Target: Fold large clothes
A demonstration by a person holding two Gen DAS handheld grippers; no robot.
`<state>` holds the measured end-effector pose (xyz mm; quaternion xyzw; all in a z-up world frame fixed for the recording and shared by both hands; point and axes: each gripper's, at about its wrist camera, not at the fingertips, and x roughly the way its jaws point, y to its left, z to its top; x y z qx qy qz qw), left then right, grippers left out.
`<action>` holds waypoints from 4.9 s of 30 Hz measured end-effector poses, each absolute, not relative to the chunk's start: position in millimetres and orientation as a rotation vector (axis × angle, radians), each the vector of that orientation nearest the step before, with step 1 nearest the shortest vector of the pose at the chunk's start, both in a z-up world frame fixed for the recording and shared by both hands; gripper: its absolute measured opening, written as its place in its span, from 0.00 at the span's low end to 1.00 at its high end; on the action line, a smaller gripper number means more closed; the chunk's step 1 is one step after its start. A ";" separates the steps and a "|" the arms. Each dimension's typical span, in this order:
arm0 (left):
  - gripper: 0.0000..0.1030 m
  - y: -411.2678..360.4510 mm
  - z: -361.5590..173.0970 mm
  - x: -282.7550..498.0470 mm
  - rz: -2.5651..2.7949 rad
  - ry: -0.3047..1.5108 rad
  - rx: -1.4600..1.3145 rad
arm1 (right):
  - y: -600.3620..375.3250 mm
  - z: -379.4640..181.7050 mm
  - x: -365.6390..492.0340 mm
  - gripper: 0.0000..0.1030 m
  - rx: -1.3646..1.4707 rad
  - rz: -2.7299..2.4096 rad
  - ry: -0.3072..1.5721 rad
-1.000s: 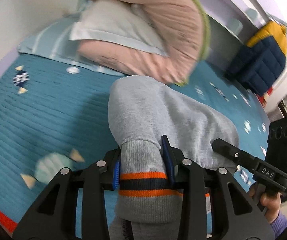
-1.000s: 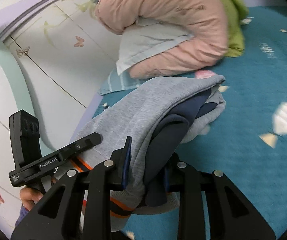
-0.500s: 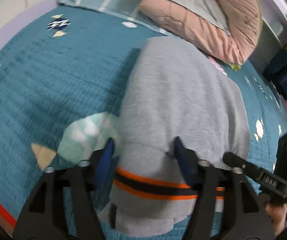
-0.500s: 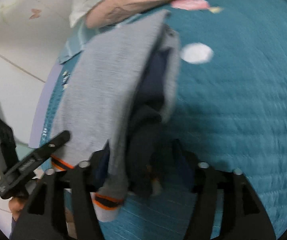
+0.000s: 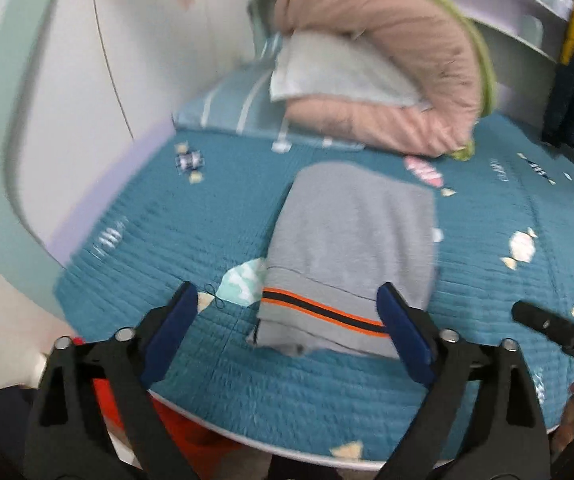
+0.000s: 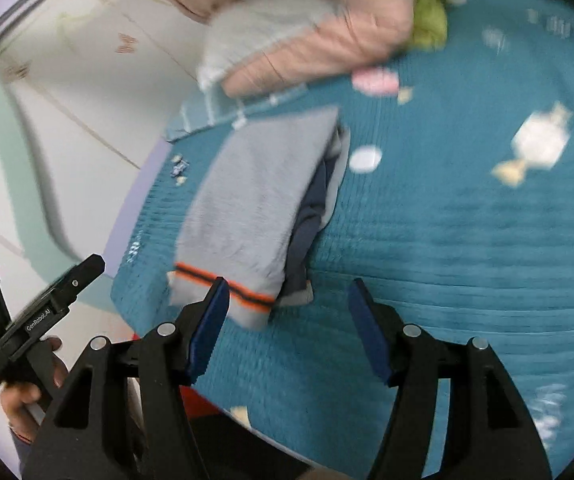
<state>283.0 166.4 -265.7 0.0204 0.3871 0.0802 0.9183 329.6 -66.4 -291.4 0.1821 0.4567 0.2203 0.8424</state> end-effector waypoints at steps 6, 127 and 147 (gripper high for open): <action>0.90 95.6 -200.1 211.2 0.064 0.685 0.005 | -112.6 -199.1 241.3 0.79 0.217 0.379 0.814; 0.95 -51.2 -25.2 -45.0 0.035 0.098 0.082 | -184.1 -10.6 -19.4 0.93 0.061 0.103 0.190; 0.95 -50.1 -24.9 -45.8 0.038 0.099 0.081 | -182.2 -10.8 -19.8 0.93 0.061 0.099 0.192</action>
